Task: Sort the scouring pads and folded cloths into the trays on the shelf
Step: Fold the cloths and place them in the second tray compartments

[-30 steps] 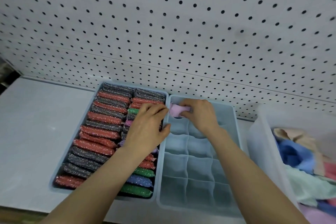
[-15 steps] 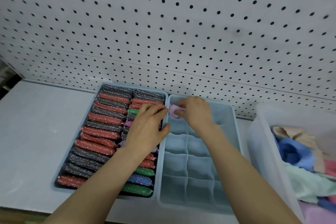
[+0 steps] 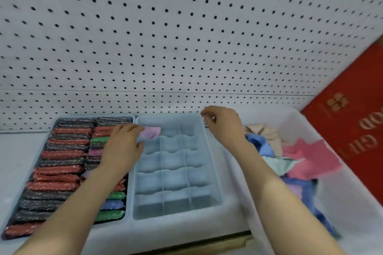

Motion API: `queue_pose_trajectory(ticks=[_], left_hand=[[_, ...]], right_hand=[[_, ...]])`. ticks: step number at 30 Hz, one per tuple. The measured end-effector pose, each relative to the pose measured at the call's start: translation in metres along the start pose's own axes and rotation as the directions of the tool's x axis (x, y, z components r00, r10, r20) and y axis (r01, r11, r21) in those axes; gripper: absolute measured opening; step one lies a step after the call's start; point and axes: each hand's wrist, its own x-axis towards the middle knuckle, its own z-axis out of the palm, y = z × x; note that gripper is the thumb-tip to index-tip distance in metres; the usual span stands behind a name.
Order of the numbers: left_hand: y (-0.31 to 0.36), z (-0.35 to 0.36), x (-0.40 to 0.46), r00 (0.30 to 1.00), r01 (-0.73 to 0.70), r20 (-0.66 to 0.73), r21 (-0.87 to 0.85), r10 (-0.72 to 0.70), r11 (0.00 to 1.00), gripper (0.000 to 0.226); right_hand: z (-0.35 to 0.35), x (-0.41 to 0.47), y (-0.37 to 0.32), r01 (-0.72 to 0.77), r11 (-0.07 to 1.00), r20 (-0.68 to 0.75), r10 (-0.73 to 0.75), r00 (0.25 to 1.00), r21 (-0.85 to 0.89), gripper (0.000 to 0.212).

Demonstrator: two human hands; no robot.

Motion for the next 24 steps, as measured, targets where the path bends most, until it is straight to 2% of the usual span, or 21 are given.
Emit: queue_pose_trajectory(ticks=[3,5,6,7,8,9,10,11,12,13,14,15,16,18,21,22,24], left_hand=[[0.026,0.005,0.011,0.994,-0.106,-0.044,-0.018,0.105,0.994,0.026],[0.046,0.009,0.019,0.996,-0.092,-0.018,-0.074,0.091,0.993,0.027],[0.057,0.010,0.022,0.997,-0.073,0.004,-0.114,0.074,0.991,0.031],[0.068,0.011,0.024,0.998,-0.054,0.032,-0.145,0.059,0.988,0.034],[0.079,0.011,0.025,0.997,-0.045,0.057,-0.167,0.055,0.985,0.035],[0.090,0.011,0.027,0.995,-0.043,0.084,-0.189,0.060,0.981,0.036],[0.101,0.011,0.029,0.992,-0.045,0.105,-0.220,0.069,0.974,0.037],[0.113,0.009,0.031,0.990,-0.048,0.114,-0.265,0.081,0.963,0.037],[0.125,0.006,0.032,0.988,-0.053,0.124,-0.320,0.097,0.946,0.038],[0.138,0.002,0.034,0.984,-0.069,0.127,-0.372,0.124,0.926,0.042],[0.154,-0.004,0.036,0.980,-0.096,0.118,-0.420,0.159,0.903,0.047],[0.169,-0.009,0.039,0.975,-0.125,0.106,-0.463,0.195,0.877,0.053],[0.185,-0.017,0.041,0.968,-0.158,0.087,-0.510,0.234,0.846,0.058],[0.216,-0.034,0.046,0.958,-0.169,0.075,-0.627,0.275,0.760,0.073],[0.243,-0.060,0.056,0.953,-0.001,0.200,-0.752,0.229,0.659,0.099],[0.244,-0.067,0.060,0.954,0.037,0.225,-0.746,0.198,0.665,0.098],[0.238,-0.079,0.066,0.967,0.060,0.213,-0.726,0.142,0.685,0.069]], right_hand=[[-0.040,-0.014,0.069,-0.251,0.964,-0.145,0.237,0.961,-0.091,0.024],[-0.048,-0.023,0.114,-0.413,0.871,-0.104,0.400,0.910,-0.267,0.033],[-0.047,-0.028,0.131,-0.444,0.819,-0.038,0.463,0.885,-0.363,0.038],[-0.046,-0.030,0.145,-0.439,0.788,0.013,0.492,0.871,-0.431,0.033],[-0.047,-0.032,0.154,-0.440,0.785,0.027,0.500,0.866,-0.437,0.019],[-0.049,-0.030,0.161,-0.456,0.814,0.035,0.500,0.865,-0.359,0.011],[-0.052,-0.025,0.165,-0.464,0.857,0.015,0.479,0.878,-0.225,0.024],[-0.058,-0.019,0.166,-0.452,0.891,0.018,0.453,0.891,-0.056,0.031],[-0.068,-0.015,0.160,-0.417,0.893,0.027,0.419,0.908,0.167,0.028],[-0.080,-0.012,0.150,-0.363,0.844,0.058,0.372,0.927,0.395,0.022],[-0.093,-0.011,0.136,-0.320,0.749,0.116,0.312,0.943,0.581,0.016],[-0.105,-0.011,0.123,-0.287,0.649,0.175,0.233,0.957,0.705,0.012],[-0.118,-0.012,0.110,-0.268,0.582,0.224,0.148,0.963,0.768,0.011],[-0.140,-0.015,0.087,-0.219,0.550,0.268,-0.009,0.963,0.806,0.014],[-0.161,-0.019,0.061,-0.145,0.570,0.286,-0.167,0.943,0.809,0.012],[-0.166,-0.020,0.053,-0.116,0.586,0.272,-0.185,0.944,0.802,0.012],[-0.173,-0.020,0.043,-0.047,0.640,0.206,-0.175,0.963,0.767,0.015]])
